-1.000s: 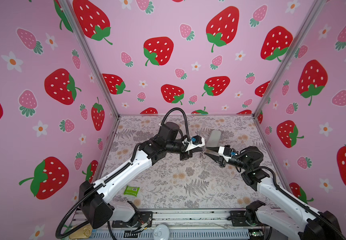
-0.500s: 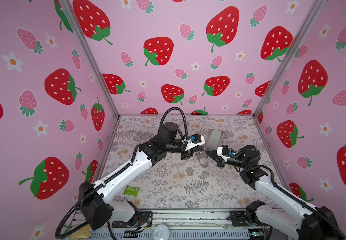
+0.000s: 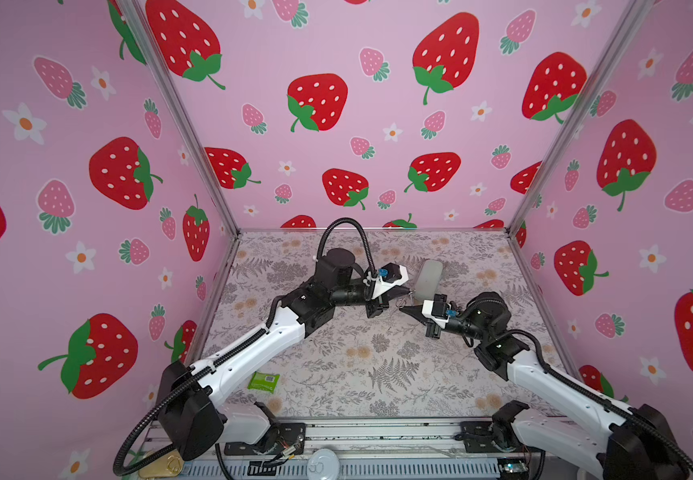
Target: Put the keys on the keyring
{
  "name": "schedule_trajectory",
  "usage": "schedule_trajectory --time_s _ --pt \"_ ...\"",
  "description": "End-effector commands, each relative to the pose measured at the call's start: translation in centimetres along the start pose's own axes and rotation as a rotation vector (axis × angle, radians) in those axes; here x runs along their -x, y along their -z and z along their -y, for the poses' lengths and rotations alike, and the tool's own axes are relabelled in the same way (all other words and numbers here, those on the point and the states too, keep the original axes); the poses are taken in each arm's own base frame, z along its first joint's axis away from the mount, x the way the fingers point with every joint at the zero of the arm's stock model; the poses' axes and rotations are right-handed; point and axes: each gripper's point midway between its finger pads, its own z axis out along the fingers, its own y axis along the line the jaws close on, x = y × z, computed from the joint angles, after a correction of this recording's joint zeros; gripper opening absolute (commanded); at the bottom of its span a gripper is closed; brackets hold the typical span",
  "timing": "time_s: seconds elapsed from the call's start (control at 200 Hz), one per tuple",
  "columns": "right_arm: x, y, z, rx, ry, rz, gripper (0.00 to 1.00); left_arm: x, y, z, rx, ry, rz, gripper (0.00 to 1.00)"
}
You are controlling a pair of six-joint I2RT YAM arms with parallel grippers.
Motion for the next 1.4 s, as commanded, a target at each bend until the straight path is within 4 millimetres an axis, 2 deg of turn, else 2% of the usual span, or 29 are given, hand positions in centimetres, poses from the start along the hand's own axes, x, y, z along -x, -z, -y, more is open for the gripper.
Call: schedule_trajectory --time_s 0.0,0.14,0.185,0.195,0.235,0.375,0.465,0.645,0.75,1.06,1.391 --pt "0.5 0.5 1.1 -0.089 0.054 0.004 0.10 2.4 0.6 -0.4 0.024 -0.036 0.089 0.00" --pt "0.7 1.9 2.3 -0.207 0.096 -0.012 0.14 2.7 1.0 -0.1 0.008 -0.050 0.120 0.00" --pt "0.6 2.0 2.2 -0.208 0.103 -0.010 0.15 2.9 1.0 -0.2 0.002 -0.052 0.130 0.00" --pt "1.3 2.3 2.2 -0.216 0.118 0.007 0.15 2.9 1.0 -0.2 0.001 -0.053 0.132 0.00" --pt "1.7 2.6 2.1 -0.217 0.127 0.020 0.18 2.9 1.0 -0.2 -0.003 -0.054 0.137 0.00" --pt "1.8 3.0 1.8 -0.227 0.142 0.022 0.20 3.4 0.9 -0.1 -0.020 -0.060 0.161 0.00" --pt "2.1 3.6 2.3 -0.272 0.162 0.025 0.27 3.7 0.9 0.2 -0.040 -0.065 0.173 0.00" --pt "2.3 3.7 3.6 -0.323 0.165 0.013 0.37 3.7 0.9 0.8 -0.085 -0.054 0.174 0.00" --pt "2.2 3.6 4.1 -0.333 0.153 0.004 0.38 3.7 0.8 0.9 -0.098 -0.052 0.176 0.00" --pt "3.0 3.1 4.1 -0.302 0.181 0.024 0.35 3.4 0.4 1.1 -0.129 -0.040 0.162 0.00" --pt "2.1 2.7 3.8 -0.271 0.189 -0.014 0.20 3.6 0.5 1.0 -0.122 -0.047 0.165 0.00"
